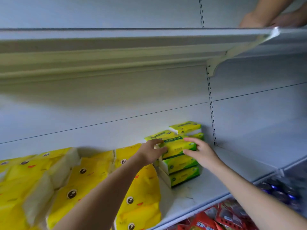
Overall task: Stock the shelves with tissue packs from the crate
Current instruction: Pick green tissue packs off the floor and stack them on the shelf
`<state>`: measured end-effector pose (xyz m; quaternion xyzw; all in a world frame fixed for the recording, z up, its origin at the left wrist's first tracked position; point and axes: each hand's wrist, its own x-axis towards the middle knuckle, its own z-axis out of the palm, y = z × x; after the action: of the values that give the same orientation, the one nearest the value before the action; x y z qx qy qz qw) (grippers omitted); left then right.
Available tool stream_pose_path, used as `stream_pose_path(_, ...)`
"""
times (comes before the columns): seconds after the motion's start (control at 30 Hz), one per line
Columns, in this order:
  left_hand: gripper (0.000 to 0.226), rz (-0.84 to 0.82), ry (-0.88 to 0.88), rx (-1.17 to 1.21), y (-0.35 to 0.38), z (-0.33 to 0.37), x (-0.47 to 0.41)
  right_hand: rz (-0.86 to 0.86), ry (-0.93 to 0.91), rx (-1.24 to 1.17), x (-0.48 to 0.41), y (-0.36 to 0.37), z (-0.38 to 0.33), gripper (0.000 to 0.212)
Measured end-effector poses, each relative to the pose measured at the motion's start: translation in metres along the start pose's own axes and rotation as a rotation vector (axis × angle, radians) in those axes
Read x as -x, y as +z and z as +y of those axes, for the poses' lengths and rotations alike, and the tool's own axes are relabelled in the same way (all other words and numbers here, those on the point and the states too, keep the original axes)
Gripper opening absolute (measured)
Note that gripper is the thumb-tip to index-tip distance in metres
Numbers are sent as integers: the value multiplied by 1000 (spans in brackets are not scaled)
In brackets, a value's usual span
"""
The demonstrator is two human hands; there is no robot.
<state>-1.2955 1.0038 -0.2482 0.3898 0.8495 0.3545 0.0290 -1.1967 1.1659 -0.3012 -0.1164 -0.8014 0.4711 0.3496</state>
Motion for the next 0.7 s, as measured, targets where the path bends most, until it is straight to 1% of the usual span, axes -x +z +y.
stream_pose_path(0.1,49,-48,-45,-113,10,2,-10,-25,34,42,-5,-1,17,37)
stream_pose_path(0.17,50,-55,-58,-205,17,2,-15,-44,51,91,-6,-1,25,39)
stream_pose_path(0.37,52,-32,-10,-407,29,3,-21,-33,89,117,-9,3,36,43)
stream_pose_path(0.5,52,-43,1,-451,30,5,-21,-27,86,118,-12,4,38,46)
stream_pose_path(0.7,51,-37,18,-466,25,8,-15,-5,19,141,-8,0,29,59)
